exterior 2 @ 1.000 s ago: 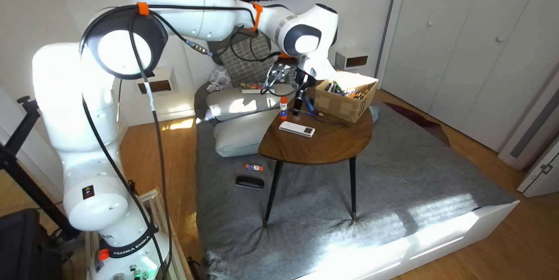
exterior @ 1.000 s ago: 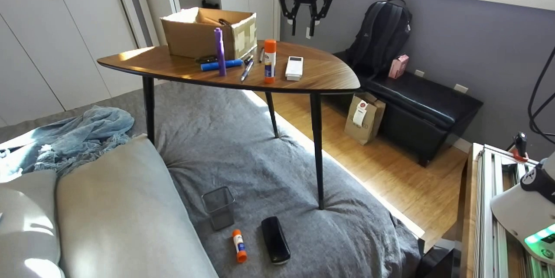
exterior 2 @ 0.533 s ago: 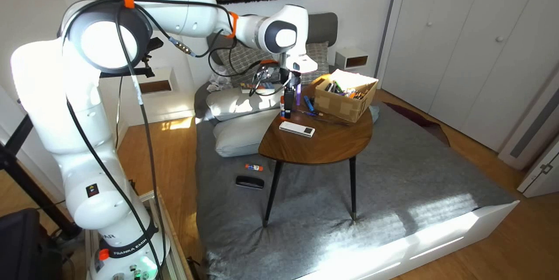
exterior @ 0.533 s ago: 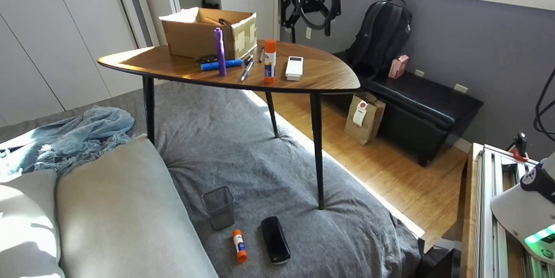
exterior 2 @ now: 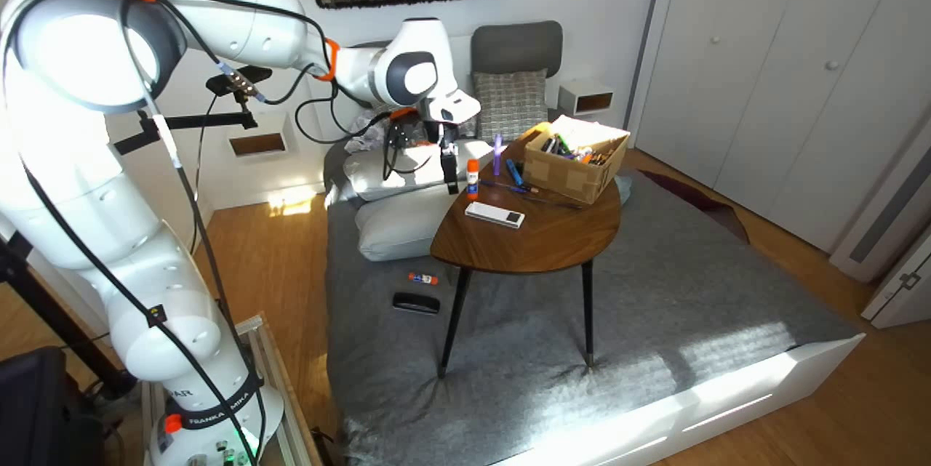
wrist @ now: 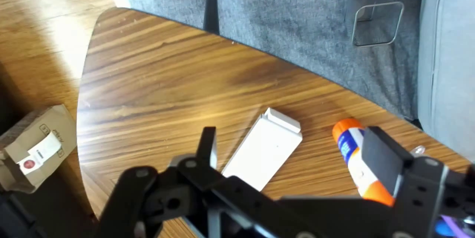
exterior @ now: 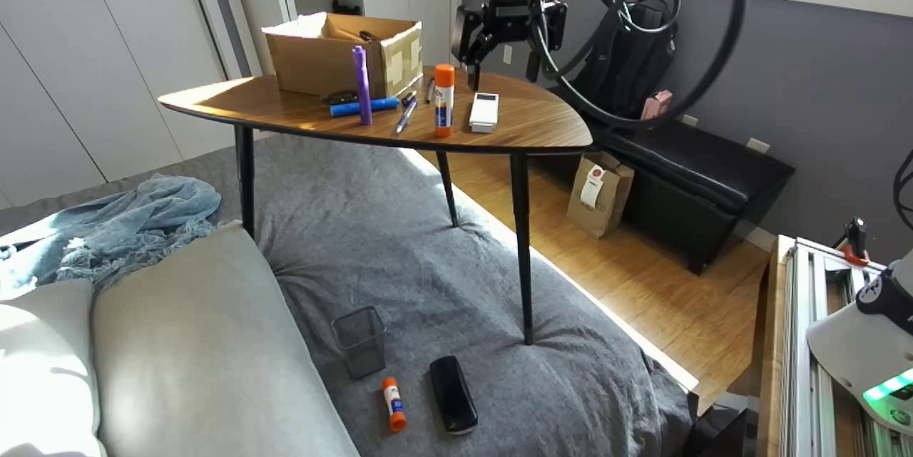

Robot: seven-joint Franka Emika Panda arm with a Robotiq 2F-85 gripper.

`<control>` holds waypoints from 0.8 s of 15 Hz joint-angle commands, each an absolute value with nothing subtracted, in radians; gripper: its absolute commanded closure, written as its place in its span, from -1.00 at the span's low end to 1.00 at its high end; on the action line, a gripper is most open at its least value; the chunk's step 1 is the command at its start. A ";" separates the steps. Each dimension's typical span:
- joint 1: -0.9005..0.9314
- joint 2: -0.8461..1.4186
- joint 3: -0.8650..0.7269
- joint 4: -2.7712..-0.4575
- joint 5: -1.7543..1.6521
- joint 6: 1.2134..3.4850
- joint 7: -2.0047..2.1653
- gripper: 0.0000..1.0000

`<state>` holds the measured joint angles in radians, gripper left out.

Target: Press a button on the white remote control.

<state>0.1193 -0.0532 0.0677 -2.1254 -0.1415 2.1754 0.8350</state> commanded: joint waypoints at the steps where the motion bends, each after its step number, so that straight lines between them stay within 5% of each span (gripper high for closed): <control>1: 0.122 -0.193 0.120 -2.286 -0.137 2.228 0.930 -1.00; 12: 0.113 -0.318 0.244 -2.293 -0.261 1.829 1.019 -1.00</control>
<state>0.1188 -0.3188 0.2391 -2.2951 -0.2634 1.8299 1.0208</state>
